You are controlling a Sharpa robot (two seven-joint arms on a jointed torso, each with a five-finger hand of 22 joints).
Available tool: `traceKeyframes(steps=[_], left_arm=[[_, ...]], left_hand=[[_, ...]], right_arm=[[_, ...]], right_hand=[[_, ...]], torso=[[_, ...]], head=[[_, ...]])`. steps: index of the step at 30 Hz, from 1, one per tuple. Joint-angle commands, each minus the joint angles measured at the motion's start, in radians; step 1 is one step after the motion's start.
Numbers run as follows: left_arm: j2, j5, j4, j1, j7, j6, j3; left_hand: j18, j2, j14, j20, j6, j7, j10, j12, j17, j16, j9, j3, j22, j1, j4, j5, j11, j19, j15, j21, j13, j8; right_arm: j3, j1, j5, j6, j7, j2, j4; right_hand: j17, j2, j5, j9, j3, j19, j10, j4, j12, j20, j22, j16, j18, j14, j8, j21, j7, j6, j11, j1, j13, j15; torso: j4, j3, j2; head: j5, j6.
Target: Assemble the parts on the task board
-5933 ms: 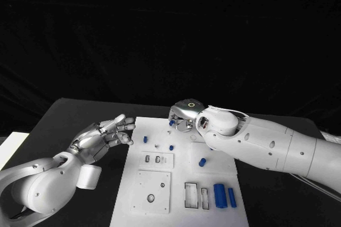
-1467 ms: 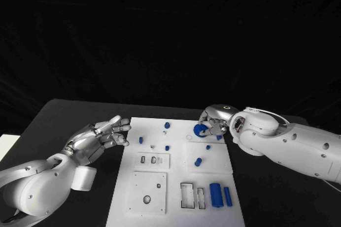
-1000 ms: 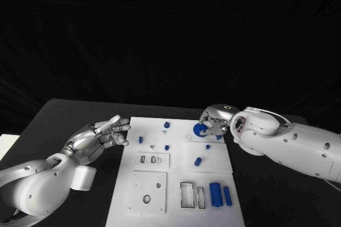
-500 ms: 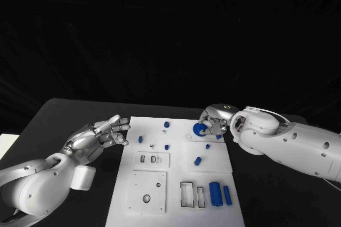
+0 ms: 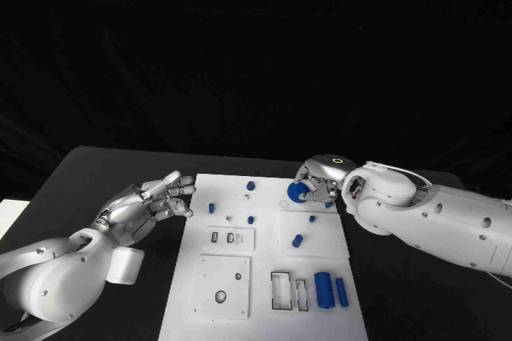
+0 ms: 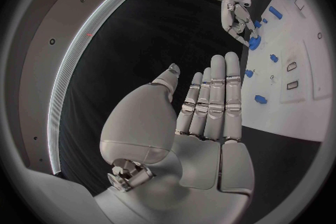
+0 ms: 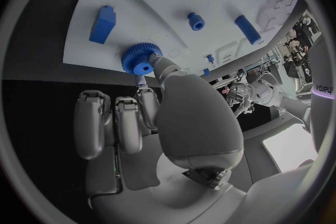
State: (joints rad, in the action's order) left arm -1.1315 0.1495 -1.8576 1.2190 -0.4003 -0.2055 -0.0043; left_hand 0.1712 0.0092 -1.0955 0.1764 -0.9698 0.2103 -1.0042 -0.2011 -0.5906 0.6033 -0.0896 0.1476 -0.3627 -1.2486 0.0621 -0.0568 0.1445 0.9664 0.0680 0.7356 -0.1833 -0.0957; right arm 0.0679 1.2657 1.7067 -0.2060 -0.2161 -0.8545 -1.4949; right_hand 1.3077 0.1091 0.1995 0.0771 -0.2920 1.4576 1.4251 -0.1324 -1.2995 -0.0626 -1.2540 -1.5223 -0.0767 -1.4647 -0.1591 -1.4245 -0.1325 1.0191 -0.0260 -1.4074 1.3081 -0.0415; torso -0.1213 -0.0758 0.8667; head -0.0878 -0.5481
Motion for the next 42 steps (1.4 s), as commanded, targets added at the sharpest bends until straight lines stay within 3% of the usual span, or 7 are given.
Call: traceKeyframes(steps=[1,8,18,28,42], left_arm=[[0.002,0.001,-0.001,0.001,-0.006,0.02,0.0],[0.002,0.001,-0.002,0.001,-0.006,0.021,0.0],[0.002,0.001,-0.004,0.001,-0.002,0.023,0.0],[0.008,0.001,-0.003,0.001,-0.001,0.025,0.0],[0.011,0.001,-0.002,0.001,-0.001,0.026,0.0]], left_hand=[[0.013,0.008,-0.006,-0.001,0.01,0.0,0.005,0.004,0.001,-0.005,0.001,-0.001,0.001,-0.006,-0.006,0.001,0.0,0.005,0.003,-0.006,0.001,0.003],[0.013,0.008,-0.006,-0.001,0.01,0.0,0.005,0.004,0.001,-0.005,0.001,-0.001,0.001,-0.006,-0.006,0.001,0.0,0.005,0.003,-0.006,0.001,0.003],[0.013,0.008,-0.006,-0.001,0.01,0.0,0.005,0.004,0.001,-0.005,0.001,-0.001,0.001,-0.006,-0.006,0.001,0.0,0.005,0.003,-0.006,0.001,0.003],[0.013,0.009,-0.006,0.0,0.01,0.0,0.005,0.004,0.002,-0.007,0.001,-0.001,0.002,-0.005,-0.006,0.001,0.0,0.005,0.003,-0.007,0.002,0.003],[0.013,0.009,-0.006,0.0,0.01,0.0,0.006,0.004,0.002,-0.007,0.001,-0.001,0.003,-0.006,-0.007,0.001,0.0,0.006,0.003,-0.008,0.002,0.003]], right_arm=[[-0.002,-0.005,0.052,-0.091,0.019,0.001,-0.02],[0.002,-0.004,0.068,-0.175,0.014,0.007,-0.071],[0.004,-0.003,0.091,-0.17,-0.01,0.057,-0.115],[0.001,-0.005,0.095,-0.143,-0.018,0.141,-0.067],[-0.014,-0.007,0.104,-0.083,-0.036,0.22,0.018]], right_hand=[[0.175,-0.005,0.005,0.015,-0.011,0.003,0.007,-0.002,-0.005,0.007,-0.002,-0.006,0.015,-0.088,-0.02,-0.007,0.025,0.058,0.004,0.009,0.044,-0.007],[0.177,0.004,0.005,0.015,-0.017,0.003,0.008,-0.004,-0.004,0.01,-0.003,-0.006,0.016,-0.088,-0.014,-0.008,0.026,0.06,0.005,0.033,0.045,-0.009],[0.178,0.006,0.001,0.016,-0.02,0.003,0.009,-0.006,-0.005,0.01,-0.003,-0.007,0.016,-0.088,-0.012,-0.008,0.026,0.062,0.005,0.046,0.046,-0.009],[0.179,0.006,0.0,0.016,-0.022,0.003,0.009,-0.006,-0.004,0.01,-0.003,-0.007,0.015,-0.088,-0.01,-0.008,0.026,0.061,0.005,0.048,0.046,-0.01],[0.181,0.009,-0.006,0.015,-0.024,0.003,0.007,-0.006,0.0,0.01,-0.003,-0.008,0.016,-0.089,-0.005,-0.007,0.024,0.058,0.004,0.058,0.044,-0.009]], torso=[[-0.0007,-0.0003,0.0],[-0.0005,-0.0016,-0.001],[-0.0002,-0.0013,0.0],[-0.0012,-0.0002,0.001],[-0.0003,0.001,0.001]], head=[[0.002,0.002],[0.004,0.006],[0.012,0.007],[0.017,0.003],[0.021,-0.001]])
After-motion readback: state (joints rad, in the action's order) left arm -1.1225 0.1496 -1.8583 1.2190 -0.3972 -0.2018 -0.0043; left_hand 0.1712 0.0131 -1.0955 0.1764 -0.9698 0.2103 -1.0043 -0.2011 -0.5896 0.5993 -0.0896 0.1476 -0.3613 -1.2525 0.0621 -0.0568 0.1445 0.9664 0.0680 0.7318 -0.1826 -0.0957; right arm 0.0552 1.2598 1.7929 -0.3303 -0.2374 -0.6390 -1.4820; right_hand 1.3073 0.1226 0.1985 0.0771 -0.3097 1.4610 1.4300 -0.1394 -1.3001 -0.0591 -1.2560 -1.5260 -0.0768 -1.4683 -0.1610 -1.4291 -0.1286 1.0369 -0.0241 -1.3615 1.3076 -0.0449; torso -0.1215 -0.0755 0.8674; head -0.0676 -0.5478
